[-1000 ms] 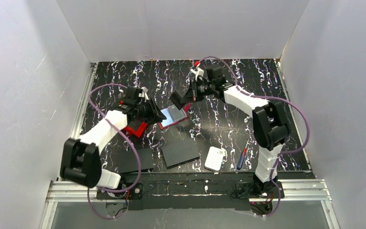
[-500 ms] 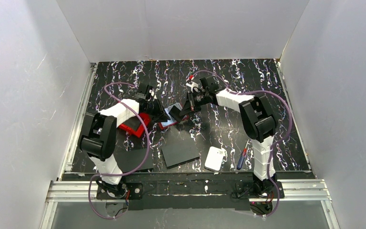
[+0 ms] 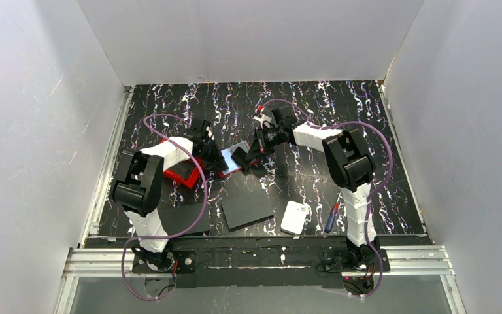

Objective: Put the credit cards into the card holder
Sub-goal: Insert the credit card into the card slot.

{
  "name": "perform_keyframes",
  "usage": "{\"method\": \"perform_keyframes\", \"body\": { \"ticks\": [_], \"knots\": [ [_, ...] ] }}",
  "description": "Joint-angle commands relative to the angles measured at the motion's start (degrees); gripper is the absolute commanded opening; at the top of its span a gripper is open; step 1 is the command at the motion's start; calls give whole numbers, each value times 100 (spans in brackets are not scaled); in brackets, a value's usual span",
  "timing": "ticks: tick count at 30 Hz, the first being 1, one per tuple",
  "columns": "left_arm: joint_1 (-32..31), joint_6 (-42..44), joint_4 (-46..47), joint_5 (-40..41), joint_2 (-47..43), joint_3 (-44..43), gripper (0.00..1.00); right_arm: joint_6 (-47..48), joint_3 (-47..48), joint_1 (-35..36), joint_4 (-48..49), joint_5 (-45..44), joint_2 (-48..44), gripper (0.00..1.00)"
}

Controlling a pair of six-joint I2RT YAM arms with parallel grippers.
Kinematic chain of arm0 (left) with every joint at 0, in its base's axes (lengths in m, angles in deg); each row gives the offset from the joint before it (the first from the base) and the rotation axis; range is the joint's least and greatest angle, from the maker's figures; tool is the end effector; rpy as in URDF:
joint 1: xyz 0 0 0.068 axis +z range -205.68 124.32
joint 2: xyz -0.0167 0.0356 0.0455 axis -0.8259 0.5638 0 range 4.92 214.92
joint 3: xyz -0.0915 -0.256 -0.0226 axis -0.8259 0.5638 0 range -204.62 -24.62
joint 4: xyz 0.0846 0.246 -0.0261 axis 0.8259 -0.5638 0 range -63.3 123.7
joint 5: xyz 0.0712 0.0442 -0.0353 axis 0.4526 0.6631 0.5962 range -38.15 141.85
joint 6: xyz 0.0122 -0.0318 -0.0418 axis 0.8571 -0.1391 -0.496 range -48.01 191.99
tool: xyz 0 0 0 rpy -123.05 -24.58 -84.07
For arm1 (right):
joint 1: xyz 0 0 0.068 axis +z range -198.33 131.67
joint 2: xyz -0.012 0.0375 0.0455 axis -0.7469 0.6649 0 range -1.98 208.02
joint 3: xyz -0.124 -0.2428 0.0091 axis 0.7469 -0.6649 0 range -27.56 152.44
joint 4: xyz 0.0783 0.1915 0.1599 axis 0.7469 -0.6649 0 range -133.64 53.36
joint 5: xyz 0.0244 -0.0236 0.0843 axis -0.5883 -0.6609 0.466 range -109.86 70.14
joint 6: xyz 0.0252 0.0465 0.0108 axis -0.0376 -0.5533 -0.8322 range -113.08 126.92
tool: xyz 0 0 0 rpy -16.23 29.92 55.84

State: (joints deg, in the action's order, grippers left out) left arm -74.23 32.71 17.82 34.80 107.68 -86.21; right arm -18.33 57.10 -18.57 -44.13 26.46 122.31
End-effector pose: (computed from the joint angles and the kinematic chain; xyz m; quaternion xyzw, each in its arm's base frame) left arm 0.3390 -0.1247 0.1642 -0.1293 0.9404 -0.2600 0.1768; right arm 0.3890 0.2521 0.1493 -0.1773 0.8495 0.4799 0.1291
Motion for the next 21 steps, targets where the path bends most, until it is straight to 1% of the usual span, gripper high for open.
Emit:
{"method": "perform_keyframes", "body": {
  "ticks": [1, 12, 16, 21],
  "knots": [
    [-11, 111, -16, 248, -36, 182, 15, 4, 132, 3, 186, -176, 28, 1],
    [-10, 70, 88, 281, -80, 485, 12, -190, 166, 24, 306, -246, 235, 1],
    [-10, 92, 38, 386, -173, 526, 10, -80, 198, 77, 94, -512, 185, 1],
    [-16, 210, -240, 579, -221, 466, 8, 3, 108, 102, 1, -852, -40, 1]
  ]
}}
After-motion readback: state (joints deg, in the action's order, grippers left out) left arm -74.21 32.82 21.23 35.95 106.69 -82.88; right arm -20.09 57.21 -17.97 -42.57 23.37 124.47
